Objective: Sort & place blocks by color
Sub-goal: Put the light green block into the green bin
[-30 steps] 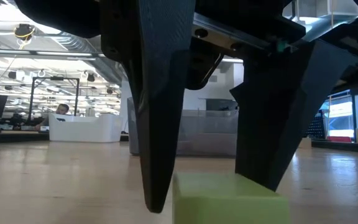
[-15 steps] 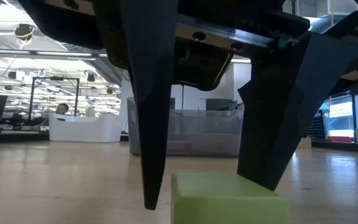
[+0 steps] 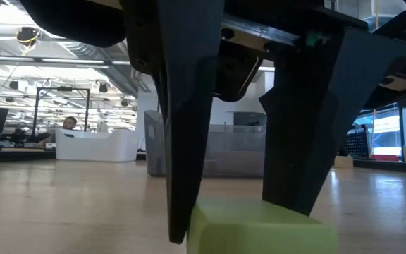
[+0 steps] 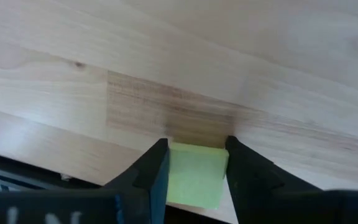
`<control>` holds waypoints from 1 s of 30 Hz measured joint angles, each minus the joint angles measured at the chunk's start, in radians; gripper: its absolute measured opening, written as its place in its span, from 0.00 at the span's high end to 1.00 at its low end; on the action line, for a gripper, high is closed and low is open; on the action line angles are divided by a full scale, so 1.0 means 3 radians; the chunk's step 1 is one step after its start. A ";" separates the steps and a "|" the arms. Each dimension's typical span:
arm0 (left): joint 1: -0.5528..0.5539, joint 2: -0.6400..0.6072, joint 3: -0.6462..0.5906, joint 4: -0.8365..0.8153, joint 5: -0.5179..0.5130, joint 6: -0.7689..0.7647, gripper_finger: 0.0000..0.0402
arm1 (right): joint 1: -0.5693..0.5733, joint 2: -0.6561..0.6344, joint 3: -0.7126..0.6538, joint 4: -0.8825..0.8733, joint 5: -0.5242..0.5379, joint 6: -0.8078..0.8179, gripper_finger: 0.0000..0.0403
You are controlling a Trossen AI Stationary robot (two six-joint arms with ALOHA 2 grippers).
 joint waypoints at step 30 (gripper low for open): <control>0.0003 0.0002 0.0001 0.0009 0.0271 0.0382 0.62 | 0.0212 -0.0880 0.0244 -0.1990 -0.0018 0.0044 0.68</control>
